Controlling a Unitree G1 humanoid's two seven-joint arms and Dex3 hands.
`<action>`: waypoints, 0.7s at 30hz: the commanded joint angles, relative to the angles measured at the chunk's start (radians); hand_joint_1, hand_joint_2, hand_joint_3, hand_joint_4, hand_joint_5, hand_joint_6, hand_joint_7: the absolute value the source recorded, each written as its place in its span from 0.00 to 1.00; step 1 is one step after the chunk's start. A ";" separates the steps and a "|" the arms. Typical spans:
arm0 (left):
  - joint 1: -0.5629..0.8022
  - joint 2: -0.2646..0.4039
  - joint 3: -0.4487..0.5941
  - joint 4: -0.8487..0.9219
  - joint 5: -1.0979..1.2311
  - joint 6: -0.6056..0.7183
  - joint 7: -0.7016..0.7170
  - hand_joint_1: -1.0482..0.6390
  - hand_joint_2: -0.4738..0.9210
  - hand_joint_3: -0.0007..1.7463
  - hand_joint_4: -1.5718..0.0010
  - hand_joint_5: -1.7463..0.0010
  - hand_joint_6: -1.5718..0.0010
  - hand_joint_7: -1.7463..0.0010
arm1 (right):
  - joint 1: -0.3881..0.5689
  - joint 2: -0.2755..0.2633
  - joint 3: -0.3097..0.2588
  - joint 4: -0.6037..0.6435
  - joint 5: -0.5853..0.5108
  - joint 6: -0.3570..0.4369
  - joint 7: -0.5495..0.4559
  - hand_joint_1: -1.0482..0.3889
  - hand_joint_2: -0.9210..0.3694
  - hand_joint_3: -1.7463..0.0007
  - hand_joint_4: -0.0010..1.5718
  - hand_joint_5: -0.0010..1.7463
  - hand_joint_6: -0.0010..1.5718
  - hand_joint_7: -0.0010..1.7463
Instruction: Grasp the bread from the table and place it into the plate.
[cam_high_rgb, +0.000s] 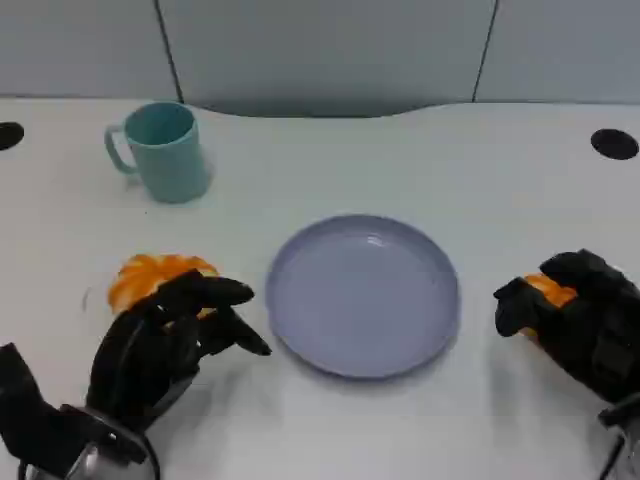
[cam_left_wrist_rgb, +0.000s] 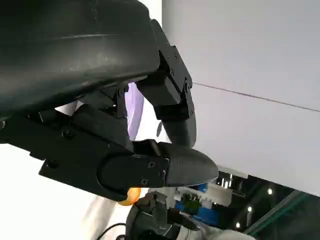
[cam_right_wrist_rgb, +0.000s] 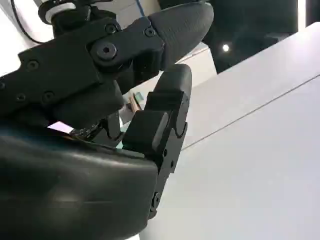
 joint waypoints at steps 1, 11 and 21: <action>-0.007 0.015 0.015 0.007 -0.023 0.005 -0.010 0.10 1.00 0.24 0.57 0.25 0.54 0.56 | -0.002 -0.014 0.002 0.002 -0.008 -0.021 -0.001 0.36 0.02 1.00 0.54 0.68 0.73 0.13; 0.025 0.009 0.043 -0.006 -0.053 -0.031 -0.006 0.13 1.00 0.29 0.59 0.18 0.54 0.54 | 0.004 -0.020 0.007 -0.011 -0.007 0.010 -0.010 0.36 0.02 1.00 0.53 0.67 0.72 0.14; 0.021 0.000 0.048 -0.002 0.007 -0.250 0.046 0.12 1.00 0.24 0.59 0.15 0.57 0.45 | -0.002 -0.015 0.005 0.000 0.005 0.018 0.015 0.40 0.01 1.00 0.53 0.66 0.70 0.14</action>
